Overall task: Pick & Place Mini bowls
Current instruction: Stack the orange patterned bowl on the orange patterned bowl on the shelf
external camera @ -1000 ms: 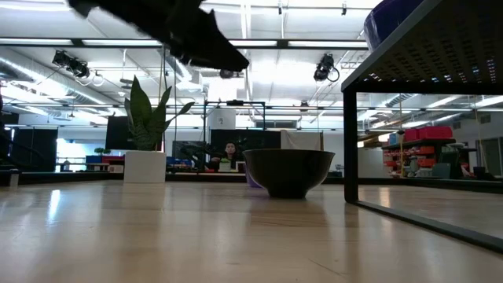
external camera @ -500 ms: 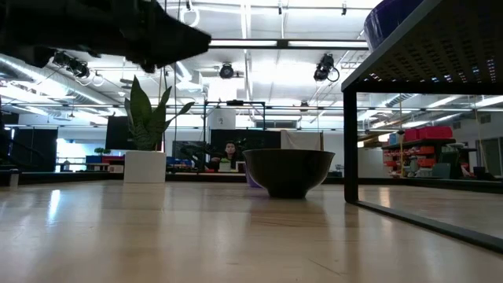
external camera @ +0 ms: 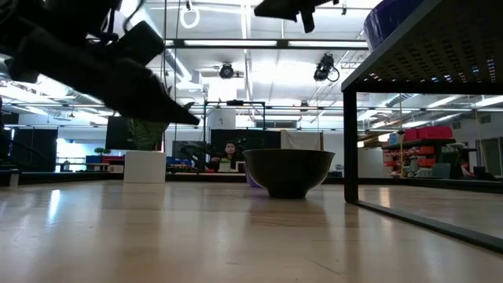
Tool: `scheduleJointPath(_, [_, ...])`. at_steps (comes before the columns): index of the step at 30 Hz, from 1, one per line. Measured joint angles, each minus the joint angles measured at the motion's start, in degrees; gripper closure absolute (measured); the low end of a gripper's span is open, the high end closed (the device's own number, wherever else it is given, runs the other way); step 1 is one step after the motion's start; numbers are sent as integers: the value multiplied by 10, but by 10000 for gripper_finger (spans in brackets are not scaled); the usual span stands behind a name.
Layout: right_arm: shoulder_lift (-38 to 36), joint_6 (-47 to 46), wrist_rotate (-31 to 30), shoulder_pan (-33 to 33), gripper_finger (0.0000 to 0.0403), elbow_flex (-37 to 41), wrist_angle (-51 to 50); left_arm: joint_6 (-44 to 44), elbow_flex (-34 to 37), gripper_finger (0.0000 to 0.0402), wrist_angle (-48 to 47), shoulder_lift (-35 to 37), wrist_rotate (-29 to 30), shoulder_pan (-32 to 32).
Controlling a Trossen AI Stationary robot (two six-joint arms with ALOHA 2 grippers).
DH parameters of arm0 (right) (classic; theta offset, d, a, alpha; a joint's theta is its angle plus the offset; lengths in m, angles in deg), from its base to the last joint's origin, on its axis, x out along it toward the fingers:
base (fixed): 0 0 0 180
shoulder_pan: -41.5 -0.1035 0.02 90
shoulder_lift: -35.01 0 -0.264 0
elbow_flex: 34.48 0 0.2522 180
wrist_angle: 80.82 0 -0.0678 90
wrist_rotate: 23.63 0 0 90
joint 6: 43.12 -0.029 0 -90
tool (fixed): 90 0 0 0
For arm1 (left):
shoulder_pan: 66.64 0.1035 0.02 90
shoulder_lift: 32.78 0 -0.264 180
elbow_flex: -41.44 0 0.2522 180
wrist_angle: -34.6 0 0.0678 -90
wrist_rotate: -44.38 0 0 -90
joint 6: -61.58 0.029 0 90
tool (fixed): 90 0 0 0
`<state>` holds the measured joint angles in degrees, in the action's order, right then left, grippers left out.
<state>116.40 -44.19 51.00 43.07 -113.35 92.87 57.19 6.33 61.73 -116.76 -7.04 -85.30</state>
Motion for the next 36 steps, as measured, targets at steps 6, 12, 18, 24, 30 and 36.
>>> scheduleJointPath(6, [0,8,53,14,399,-1,-26,54,-16,222,-59,0,-212,8])
scheduleJointPath(12, [0,15,85,13,399,-1,-38,95,-99,165,-130,-8,-219,12])
scheduleJointPath(18, [0,9,105,8,399,-1,-53,146,-196,153,-240,-46,-277,37])
scheduleJointPath(24, [0,0,106,-13,399,-1,-98,190,-269,177,-303,-97,-307,58])
scheduleJointPath(30, [0,0,105,-43,399,-1,-115,206,-307,183,-350,-145,-328,78])
scheduleJointPath(36, [0,0,105,-65,399,-1,-119,231,-313,184,-349,-172,-329,87])
